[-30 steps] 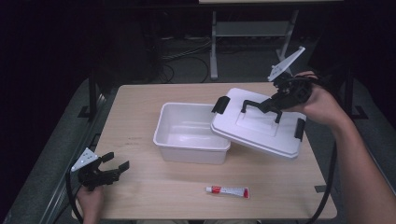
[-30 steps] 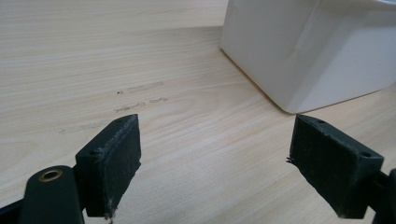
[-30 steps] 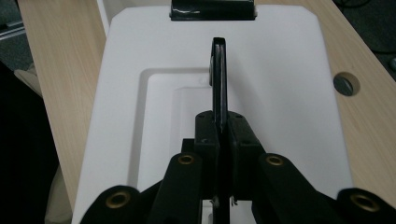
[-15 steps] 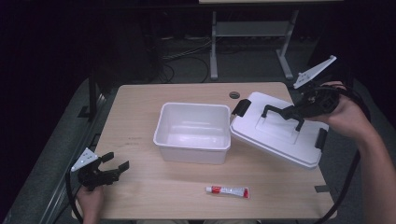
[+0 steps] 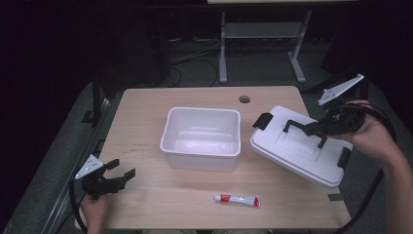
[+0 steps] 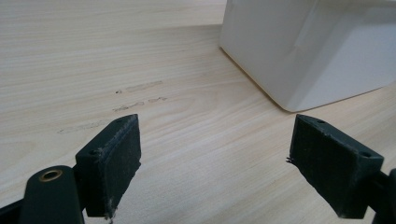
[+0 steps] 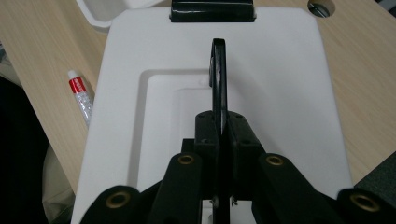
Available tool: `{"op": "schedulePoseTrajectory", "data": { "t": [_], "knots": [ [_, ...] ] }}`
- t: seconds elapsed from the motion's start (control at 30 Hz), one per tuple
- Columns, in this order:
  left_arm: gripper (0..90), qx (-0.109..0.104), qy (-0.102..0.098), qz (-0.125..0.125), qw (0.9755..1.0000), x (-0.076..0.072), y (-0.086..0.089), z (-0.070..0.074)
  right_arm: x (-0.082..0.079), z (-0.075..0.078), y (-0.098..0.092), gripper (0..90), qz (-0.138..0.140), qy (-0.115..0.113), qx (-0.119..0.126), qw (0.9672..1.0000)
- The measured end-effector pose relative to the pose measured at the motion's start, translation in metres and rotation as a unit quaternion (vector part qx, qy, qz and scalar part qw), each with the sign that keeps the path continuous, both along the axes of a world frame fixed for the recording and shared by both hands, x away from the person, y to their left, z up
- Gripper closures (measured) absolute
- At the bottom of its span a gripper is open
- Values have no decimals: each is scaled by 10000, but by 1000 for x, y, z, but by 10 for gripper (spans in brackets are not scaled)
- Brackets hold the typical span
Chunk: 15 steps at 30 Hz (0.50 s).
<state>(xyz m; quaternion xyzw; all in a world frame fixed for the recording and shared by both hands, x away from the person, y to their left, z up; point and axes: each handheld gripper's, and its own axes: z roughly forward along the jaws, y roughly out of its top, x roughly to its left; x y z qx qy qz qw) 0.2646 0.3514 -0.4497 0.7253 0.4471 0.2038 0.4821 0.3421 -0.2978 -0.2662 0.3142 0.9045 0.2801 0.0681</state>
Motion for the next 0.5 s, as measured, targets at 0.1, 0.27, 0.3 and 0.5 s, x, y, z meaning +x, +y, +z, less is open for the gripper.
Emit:
{"op": "schedulePoseTrajectory", "data": {
  "t": [0.1, 0.27, 0.3, 0.5],
  "knots": [
    [159, -12, -11, 11, 10000, 0, 0, 0, -1, -14, -5, 837, -90, 68, 7, 9999],
    [159, 22, 10, -9, 10000, -1, 0, 0, -1, -32, -8, 837, -159, 196, -12, 9997],
    [159, 31, 9, -12, 10000, -1, -1, 0, -1, -36, -9, 837, -162, 223, -7, 9996],
    [159, 28, -6, 5, 10000, -1, 0, 0, 1, -56, -9, 837, -231, 347, -10, 9991]
  ]
}}
